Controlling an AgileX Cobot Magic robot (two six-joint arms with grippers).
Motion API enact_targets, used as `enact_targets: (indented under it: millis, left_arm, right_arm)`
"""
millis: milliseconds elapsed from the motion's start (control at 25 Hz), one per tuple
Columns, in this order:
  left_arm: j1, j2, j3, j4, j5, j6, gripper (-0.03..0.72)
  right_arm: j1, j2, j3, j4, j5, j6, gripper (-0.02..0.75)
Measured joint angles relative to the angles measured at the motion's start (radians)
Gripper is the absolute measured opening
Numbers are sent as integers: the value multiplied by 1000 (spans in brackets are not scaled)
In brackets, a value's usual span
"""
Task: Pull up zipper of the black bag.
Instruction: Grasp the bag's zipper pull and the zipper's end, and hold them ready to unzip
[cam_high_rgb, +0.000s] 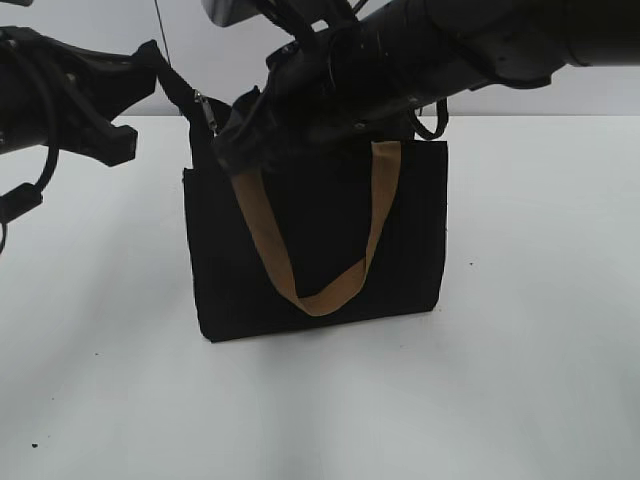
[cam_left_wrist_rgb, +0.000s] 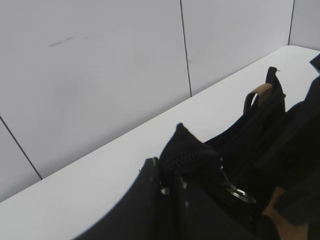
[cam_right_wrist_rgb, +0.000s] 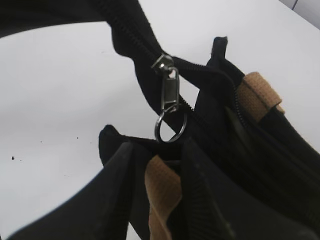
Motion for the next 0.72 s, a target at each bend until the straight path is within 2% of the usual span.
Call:
enact_targets:
  millis: [720]
  left_arm:
    - [0,0,0,0,0,0,32]
  right_arm:
    - [0,63,-38,41,-19,-19,244]
